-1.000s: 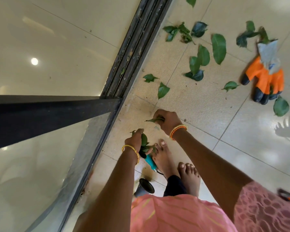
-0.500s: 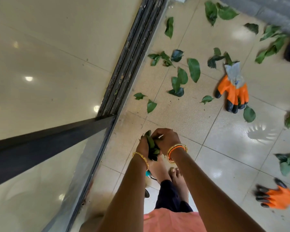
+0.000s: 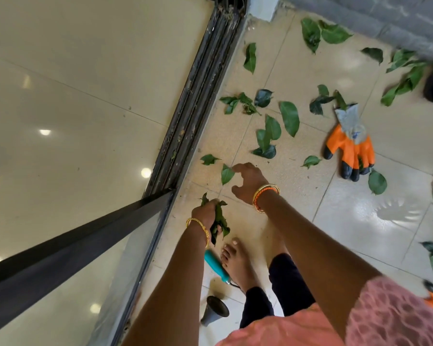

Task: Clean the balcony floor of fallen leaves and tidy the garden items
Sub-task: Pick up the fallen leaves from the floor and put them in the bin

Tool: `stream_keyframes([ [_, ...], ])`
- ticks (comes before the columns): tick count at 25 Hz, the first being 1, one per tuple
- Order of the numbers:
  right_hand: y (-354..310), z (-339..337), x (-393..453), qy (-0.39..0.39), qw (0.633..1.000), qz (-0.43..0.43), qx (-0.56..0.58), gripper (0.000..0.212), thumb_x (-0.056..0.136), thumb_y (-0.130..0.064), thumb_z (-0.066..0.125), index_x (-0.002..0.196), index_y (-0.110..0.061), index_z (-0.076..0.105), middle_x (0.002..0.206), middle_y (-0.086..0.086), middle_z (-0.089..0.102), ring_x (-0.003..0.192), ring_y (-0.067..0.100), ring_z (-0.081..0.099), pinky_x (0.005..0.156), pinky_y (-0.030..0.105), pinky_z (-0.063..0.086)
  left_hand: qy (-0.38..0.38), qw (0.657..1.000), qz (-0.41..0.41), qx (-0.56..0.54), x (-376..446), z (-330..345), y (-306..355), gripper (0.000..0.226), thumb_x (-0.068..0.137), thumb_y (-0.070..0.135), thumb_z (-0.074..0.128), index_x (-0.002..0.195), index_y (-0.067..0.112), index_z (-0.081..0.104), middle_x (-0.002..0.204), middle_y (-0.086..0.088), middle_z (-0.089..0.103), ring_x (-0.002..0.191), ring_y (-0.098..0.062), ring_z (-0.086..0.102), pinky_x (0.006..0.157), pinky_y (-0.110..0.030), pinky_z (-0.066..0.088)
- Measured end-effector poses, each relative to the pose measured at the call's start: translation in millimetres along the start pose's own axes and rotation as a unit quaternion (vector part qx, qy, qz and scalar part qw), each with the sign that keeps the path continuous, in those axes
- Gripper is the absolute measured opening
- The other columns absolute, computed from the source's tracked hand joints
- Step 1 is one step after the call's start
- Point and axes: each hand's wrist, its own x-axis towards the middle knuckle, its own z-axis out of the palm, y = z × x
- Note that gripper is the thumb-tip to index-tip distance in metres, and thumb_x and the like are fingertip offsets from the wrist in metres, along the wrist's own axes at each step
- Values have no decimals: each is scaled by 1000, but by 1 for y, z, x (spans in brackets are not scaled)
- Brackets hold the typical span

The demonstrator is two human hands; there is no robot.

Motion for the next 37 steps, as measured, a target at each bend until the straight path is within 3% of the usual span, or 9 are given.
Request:
stream_keyframes([
  [5,0,33,74,-104,917,-150,-355,94,76,-4,68,150,-21,12,157,9,-5,142,35,7,109,48,29,58,998,23,9,53,-5,16,29,81,34,67,91,9,56,83,-10,55,57,-22,49,40,-18,33],
  [11,16,77,95,-70,859,-208,-463,72,92,-12,53,150,-19,10,158,9,-8,144,37,-5,115,53,11,64,998,13,-2,73,0,12,23,81,31,67,82,10,57,84,-12,56,68,-25,51,45,-23,36],
  [15,34,77,83,-16,904,-209,-373,57,93,1,44,146,-3,22,155,18,11,142,38,13,112,46,29,56,998,17,-14,71,7,10,21,83,27,65,80,8,55,74,-11,53,56,-23,49,43,-20,35],
  [19,42,64,87,-13,906,-220,-361,32,94,0,42,124,3,53,138,19,39,126,32,38,94,37,47,47,999,22,-8,65,15,11,22,83,26,64,77,8,53,77,-13,53,52,-21,46,41,-19,35],
  [23,47,52,97,-18,936,-180,-302,29,92,-1,47,119,0,57,119,16,54,110,29,53,90,33,48,48,999,25,-9,60,19,14,23,84,27,64,77,8,54,76,-12,53,53,-21,46,41,-19,35],
  [28,59,41,82,31,992,-106,-63,16,88,-1,53,97,-5,65,98,12,63,90,26,60,79,29,48,54,998,18,5,57,20,8,25,83,29,65,85,7,56,77,-12,54,54,-19,46,41,-19,35],
  [33,44,17,35,131,958,50,250,22,78,2,64,84,-19,62,79,1,67,73,13,61,62,9,49,20,1000,-8,5,32,26,-7,75,71,64,65,117,5,60,85,-14,58,56,-20,50,47,-22,39],
  [35,34,11,10,130,943,89,294,27,79,1,65,91,-23,62,79,-1,68,75,13,65,70,17,54,-5,1000,0,1,9,38,-11,109,51,88,55,122,6,59,84,-13,59,57,-19,52,50,-23,41],
  [37,25,6,-15,118,946,113,280,24,83,-3,62,93,-24,68,81,-4,67,77,11,64,78,25,56,-25,999,26,8,-18,52,-9,108,44,93,51,113,12,64,75,-9,60,55,-18,52,49,-23,41],
])
